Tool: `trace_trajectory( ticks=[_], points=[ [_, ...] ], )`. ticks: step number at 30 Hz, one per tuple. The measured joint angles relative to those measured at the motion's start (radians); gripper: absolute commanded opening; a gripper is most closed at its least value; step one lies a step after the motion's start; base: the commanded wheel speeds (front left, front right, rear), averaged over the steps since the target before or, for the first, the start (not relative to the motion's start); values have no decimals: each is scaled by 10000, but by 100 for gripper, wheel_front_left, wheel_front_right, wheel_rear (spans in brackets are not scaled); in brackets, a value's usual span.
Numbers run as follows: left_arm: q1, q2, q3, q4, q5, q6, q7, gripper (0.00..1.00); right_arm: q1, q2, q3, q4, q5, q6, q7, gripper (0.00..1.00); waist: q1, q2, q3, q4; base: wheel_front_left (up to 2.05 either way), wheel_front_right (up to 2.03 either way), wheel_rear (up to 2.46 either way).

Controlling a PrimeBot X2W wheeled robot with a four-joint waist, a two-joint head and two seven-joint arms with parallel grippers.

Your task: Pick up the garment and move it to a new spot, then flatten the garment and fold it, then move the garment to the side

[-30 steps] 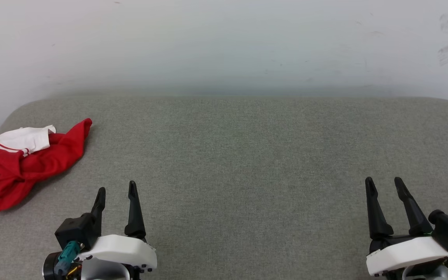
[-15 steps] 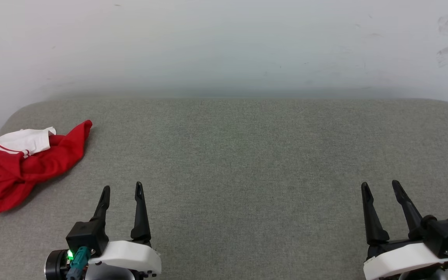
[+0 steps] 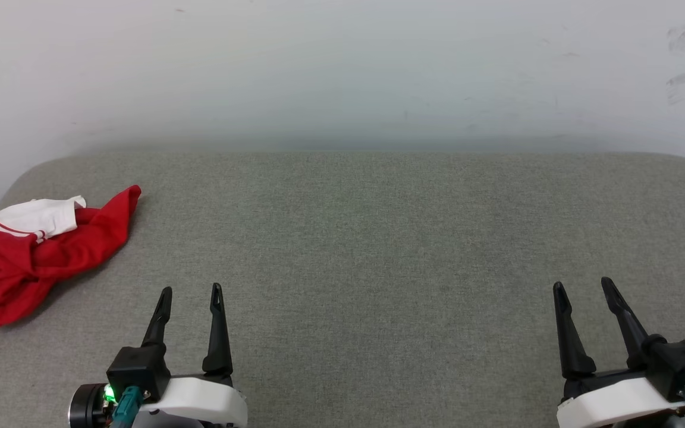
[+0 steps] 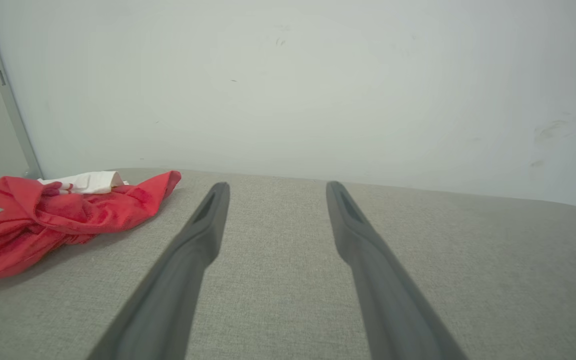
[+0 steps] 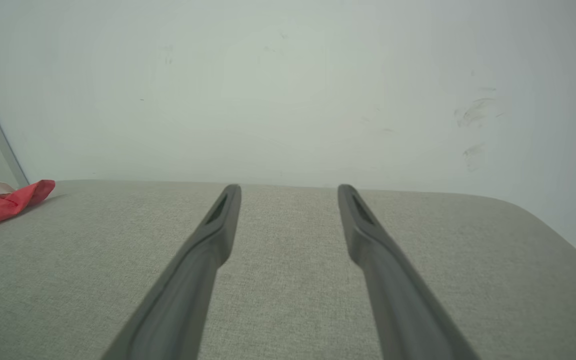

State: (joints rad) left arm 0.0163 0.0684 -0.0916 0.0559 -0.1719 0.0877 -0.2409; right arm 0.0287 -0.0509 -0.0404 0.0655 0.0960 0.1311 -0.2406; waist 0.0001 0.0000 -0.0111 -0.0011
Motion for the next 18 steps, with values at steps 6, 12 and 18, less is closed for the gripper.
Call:
trace_trajectory(
  ticks=[6, 12, 18],
  points=[
    [79, -107, 153, 58, 422, -182, -100, 100, 111, 0, -23, 4, -40, 0, -102, 100, 0, 0, -25, 12, 0, 0, 0],
    [127, -151, 261, 155, 746, -337, -194, 100, 130, 0, -29, 6, -148, 0, -222, 100, 0, 0, -19, 20, 0, 0, 0],
    [140, -165, 343, 309, 704, -441, -207, 100, 131, -2, -75, 61, 50, 0, -226, 100, -1, 0, -7, 24, 0, 0, 0]
  ],
)
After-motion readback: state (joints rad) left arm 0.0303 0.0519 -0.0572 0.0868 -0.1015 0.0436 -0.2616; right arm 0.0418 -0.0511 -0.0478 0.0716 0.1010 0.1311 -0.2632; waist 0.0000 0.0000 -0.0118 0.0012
